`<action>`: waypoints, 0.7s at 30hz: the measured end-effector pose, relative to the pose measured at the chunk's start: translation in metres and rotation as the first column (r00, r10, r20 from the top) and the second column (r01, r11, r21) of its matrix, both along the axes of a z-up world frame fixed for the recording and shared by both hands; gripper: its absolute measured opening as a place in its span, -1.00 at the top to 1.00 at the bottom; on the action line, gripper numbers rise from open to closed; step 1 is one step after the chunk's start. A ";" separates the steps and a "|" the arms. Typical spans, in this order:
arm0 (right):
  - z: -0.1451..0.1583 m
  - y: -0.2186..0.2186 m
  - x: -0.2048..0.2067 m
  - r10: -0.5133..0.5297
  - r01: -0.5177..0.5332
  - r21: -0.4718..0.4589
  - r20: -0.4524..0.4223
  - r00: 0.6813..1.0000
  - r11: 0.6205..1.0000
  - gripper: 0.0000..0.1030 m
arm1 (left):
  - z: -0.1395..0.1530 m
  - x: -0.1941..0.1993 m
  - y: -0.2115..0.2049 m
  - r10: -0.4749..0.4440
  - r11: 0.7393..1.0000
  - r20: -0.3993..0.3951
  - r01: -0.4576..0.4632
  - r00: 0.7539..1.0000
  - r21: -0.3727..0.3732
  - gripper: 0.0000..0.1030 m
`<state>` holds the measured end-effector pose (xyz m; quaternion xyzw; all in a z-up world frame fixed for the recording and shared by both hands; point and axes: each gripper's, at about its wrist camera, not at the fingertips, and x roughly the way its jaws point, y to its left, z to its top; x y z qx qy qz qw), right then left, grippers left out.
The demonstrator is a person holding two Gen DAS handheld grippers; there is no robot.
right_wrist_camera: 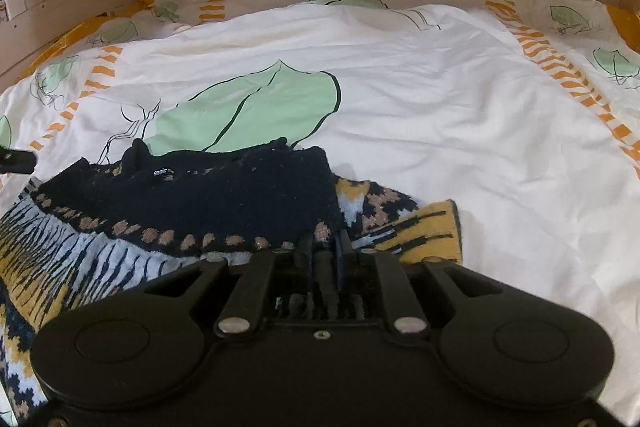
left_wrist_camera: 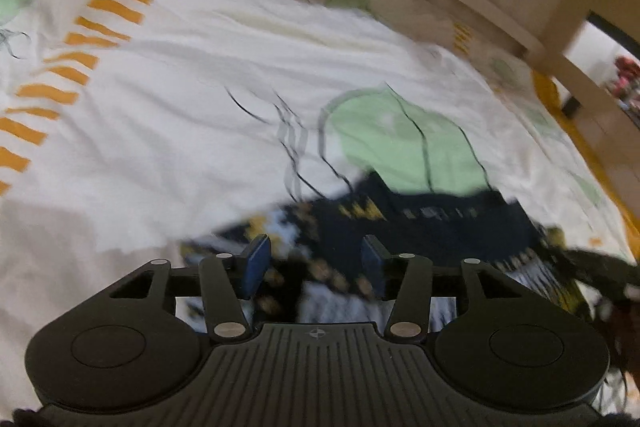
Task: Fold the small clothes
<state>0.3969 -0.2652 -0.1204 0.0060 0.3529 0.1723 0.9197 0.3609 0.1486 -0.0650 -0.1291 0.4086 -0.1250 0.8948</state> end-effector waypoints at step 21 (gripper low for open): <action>0.041 0.002 -0.014 0.001 -0.007 0.046 0.143 0.990 0.999 0.72 | 0.010 -0.006 -0.024 -0.071 0.989 0.135 0.052 0.988 0.141 0.89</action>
